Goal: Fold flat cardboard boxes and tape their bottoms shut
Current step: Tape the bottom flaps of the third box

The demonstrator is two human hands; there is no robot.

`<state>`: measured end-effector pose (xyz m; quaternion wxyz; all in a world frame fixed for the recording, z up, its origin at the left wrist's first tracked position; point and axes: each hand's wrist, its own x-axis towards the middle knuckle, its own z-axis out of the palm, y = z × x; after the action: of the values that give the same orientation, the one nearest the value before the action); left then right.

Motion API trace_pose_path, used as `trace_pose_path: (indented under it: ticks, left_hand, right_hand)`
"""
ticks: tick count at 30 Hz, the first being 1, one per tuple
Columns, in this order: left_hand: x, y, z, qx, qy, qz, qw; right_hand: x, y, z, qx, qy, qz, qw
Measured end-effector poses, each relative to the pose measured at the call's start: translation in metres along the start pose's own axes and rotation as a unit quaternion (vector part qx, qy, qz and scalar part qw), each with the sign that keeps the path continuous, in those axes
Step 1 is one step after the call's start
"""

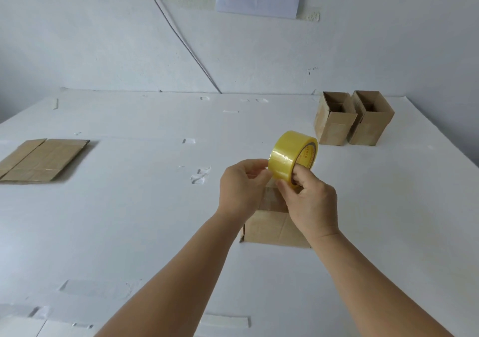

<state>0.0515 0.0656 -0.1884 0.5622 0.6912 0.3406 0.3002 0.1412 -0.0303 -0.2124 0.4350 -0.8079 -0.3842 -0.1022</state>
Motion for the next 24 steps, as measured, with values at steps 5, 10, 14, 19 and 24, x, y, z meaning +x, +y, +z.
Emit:
trace_pose_path:
  ticks: [5, 10, 14, 19, 24]
  left_hand:
    - [0.0019, -0.0027, 0.006, -0.015, 0.039, -0.024, 0.999]
    - [0.004, -0.0036, 0.0046, -0.046, 0.035, -0.042, 0.997]
    - [0.0059, -0.0049, 0.0035, -0.039, 0.024, -0.041, 0.998]
    - [0.0054, -0.0056, 0.0074, 0.014, 0.036, -0.006, 0.999]
    - [0.0046, -0.0054, 0.0094, 0.104, 0.025, 0.069, 0.992]
  right_hand:
    - [-0.0042, 0.0002, 0.0012, -0.013, 0.009, 0.002, 1.0]
    - [-0.0048, -0.0005, 0.0016, -0.007, 0.022, 0.002, 1.0]
    - [-0.0067, -0.0014, 0.0022, -0.012, 0.03, 0.004, 0.999]
    - [-0.0077, -0.002, 0.0049, -0.009, 0.045, 0.008, 0.999]
    - [-0.0084, -0.0039, 0.0071, -0.026, 0.06, -0.011, 0.998]
